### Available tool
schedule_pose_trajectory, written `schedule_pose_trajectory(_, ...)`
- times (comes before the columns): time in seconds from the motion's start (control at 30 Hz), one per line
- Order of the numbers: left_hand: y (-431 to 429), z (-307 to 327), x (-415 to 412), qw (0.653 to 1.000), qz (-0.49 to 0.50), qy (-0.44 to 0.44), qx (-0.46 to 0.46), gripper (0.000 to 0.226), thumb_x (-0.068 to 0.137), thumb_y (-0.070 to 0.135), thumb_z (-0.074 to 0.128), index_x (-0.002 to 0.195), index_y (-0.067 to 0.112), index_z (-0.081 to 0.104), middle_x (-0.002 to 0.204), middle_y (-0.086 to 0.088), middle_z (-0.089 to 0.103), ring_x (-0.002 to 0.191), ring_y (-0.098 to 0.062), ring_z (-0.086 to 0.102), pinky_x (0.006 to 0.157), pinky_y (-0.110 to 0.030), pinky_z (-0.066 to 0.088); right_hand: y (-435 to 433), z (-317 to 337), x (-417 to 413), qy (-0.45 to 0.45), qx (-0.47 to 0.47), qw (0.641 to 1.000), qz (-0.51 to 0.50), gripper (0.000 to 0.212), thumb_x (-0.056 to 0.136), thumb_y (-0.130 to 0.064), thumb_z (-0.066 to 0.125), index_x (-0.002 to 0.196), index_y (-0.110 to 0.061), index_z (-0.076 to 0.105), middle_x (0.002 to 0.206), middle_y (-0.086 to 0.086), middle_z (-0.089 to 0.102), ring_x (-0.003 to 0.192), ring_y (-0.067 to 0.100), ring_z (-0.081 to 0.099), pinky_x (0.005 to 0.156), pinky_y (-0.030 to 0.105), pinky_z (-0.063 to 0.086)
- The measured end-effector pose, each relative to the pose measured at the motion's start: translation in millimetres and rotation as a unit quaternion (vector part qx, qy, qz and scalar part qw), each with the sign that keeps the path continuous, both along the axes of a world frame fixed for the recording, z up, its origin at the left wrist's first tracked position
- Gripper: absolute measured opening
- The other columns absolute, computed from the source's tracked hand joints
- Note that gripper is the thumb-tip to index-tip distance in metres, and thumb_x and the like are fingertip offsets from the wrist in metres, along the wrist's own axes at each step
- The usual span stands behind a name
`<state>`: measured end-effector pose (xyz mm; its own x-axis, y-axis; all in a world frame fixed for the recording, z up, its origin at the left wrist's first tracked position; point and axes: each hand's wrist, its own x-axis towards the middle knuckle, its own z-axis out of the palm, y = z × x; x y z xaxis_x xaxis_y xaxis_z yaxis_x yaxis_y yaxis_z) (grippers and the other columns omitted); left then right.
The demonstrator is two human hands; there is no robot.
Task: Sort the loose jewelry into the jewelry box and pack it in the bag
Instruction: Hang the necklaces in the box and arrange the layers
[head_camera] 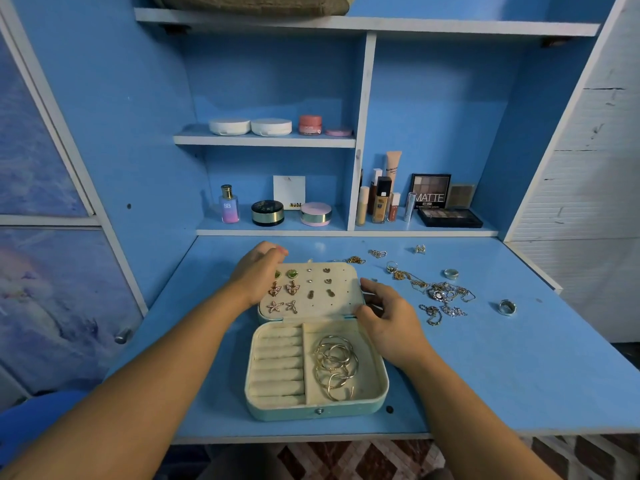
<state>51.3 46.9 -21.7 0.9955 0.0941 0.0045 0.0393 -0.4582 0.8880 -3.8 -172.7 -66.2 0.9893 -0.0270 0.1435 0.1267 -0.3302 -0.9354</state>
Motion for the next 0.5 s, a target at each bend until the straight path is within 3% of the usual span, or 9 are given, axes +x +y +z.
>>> schedule_pose_trajectory(0.03, 1.0, -0.7, 0.1, 1.0, 0.006, -0.014, -0.004, 0.017, 0.087, 0.033, 0.055, 0.1, 0.024, 0.061, 0.107, -0.004, 0.063, 0.098, -0.021, 0.059, 0.084, -0.035, 0.049, -0.1, -0.4, -0.2, -0.001, 0.004, 1.0, 0.003, 0.042, 0.09, -0.011, 0.058, 0.13, -0.019, 0.053, 0.102, -0.015, 0.062, 0.086, -0.014, 0.06, 0.073, 0.01, 0.05)
schedule_pose_trajectory(0.1, 1.9, -3.3, 1.1, 0.998, 0.012, -0.062, 0.031, 0.021, 0.088, 0.02, 0.066, 0.109, 0.022, 0.062, 0.104, 0.003, 0.061, 0.096, -0.014, 0.059, 0.079, -0.025, 0.048, -0.6, -1.0, -0.7, -0.002, 0.01, 1.0, 0.01, 0.045, 0.091, -0.014, 0.059, 0.134, -0.018, 0.049, 0.108, -0.011, 0.062, 0.091, -0.01, 0.06, 0.073, 0.01, 0.051)
schedule_pose_trajectory(0.17, -1.7, -1.2, -2.6, 0.989, 0.016, -0.121, 0.077, 0.029, 0.084, 0.024, 0.074, 0.11, 0.021, 0.063, 0.105, 0.01, 0.059, 0.097, -0.006, 0.057, 0.081, -0.016, 0.044, -1.2, -2.3, -0.3, -0.003, 0.023, 1.0, 0.018, 0.05, 0.091, -0.016, 0.06, 0.138, -0.018, 0.044, 0.116, -0.009, 0.059, 0.097, -0.007, 0.058, 0.074, 0.011, 0.05)
schedule_pose_trajectory(0.23, -6.6, 2.8, -9.6, 0.981, 0.02, -0.161, 0.111, 0.031, 0.08, 0.032, 0.078, 0.107, 0.022, 0.064, 0.107, 0.011, 0.057, 0.09, 0.001, 0.053, 0.072, -0.005, 0.037, -2.0, -3.5, 0.2, -0.011, 0.032, 0.999, 0.026, 0.052, 0.091, -0.018, 0.06, 0.14, -0.017, 0.043, 0.123, -0.008, 0.057, 0.102, -0.003, 0.058, 0.079, 0.016, 0.052)
schedule_pose_trajectory(0.4, -11.3, 10.2, -27.9, 0.956, 0.025, -0.259, 0.135, 0.035, 0.074, 0.036, 0.083, 0.1, 0.021, 0.064, 0.102, 0.009, 0.053, 0.09, 0.004, 0.051, 0.074, 0.002, 0.034, -5.9, -2.2, 0.5, -0.051, 0.034, 0.997, 0.037, 0.049, 0.092, -0.026, 0.06, 0.139, -0.024, 0.045, 0.127, -0.008, 0.056, 0.114, 0.006, 0.054, 0.093, 0.035, 0.052)
schedule_pose_trajectory(0.5, -11.4, 10.2, -40.7, 0.942, 0.025, -0.31, 0.128, 0.033, 0.072, 0.034, 0.085, 0.092, 0.024, 0.06, 0.097, 0.01, 0.054, 0.091, 0.01, 0.052, 0.076, -0.002, 0.037, -5.7, 9.7, -1.2, -0.095, 0.026, 0.994, 0.042, 0.043, 0.092, -0.026, 0.058, 0.134, -0.026, 0.048, 0.121, -0.009, 0.057, 0.113, 0.007, 0.054, 0.09, 0.031, 0.052)
